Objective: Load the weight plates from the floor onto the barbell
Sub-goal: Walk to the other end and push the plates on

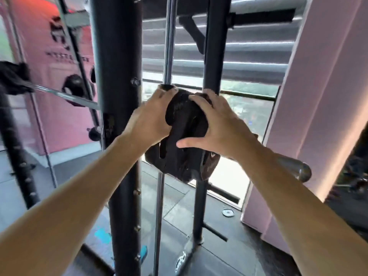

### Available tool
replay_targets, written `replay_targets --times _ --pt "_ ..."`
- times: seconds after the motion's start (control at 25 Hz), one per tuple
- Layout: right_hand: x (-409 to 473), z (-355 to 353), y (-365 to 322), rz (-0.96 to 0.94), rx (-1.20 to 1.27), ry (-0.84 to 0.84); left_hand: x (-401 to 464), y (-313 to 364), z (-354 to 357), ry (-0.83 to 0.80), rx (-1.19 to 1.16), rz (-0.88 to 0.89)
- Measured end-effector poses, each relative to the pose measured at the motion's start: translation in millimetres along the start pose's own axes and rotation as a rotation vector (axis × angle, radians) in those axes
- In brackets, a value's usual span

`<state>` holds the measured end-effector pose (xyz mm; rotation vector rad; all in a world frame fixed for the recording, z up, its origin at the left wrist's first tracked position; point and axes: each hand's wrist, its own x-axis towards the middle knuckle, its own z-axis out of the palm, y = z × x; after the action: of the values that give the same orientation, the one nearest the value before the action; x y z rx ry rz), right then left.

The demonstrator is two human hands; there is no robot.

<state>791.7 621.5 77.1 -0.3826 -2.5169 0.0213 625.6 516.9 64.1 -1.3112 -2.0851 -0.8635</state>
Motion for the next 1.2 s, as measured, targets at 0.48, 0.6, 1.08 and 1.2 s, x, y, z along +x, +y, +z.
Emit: replay_targets --times 0.48,0.6,1.08,1.2 --pt "-7.1 13.2 23.3 -0.121 0.062 0.08 -5.0 -1.6 26.7 0.264 0.004 -0.099" --pt "-7.8 16.1 24.2 -0.126 0.061 0.092 -0.4 -3.6 26.3 0.265 -0.004 -0.073" --pt "-6.0 16.2 23.6 -0.12 0.094 0.034 -0.4 -10.6 16.4 0.169 -0.037 -0.062" --pt "-2.3 2.1 31.0 -0.014 0.446 -0.011 -10.3 4.0 0.0 0.376 -0.235 -0.001"
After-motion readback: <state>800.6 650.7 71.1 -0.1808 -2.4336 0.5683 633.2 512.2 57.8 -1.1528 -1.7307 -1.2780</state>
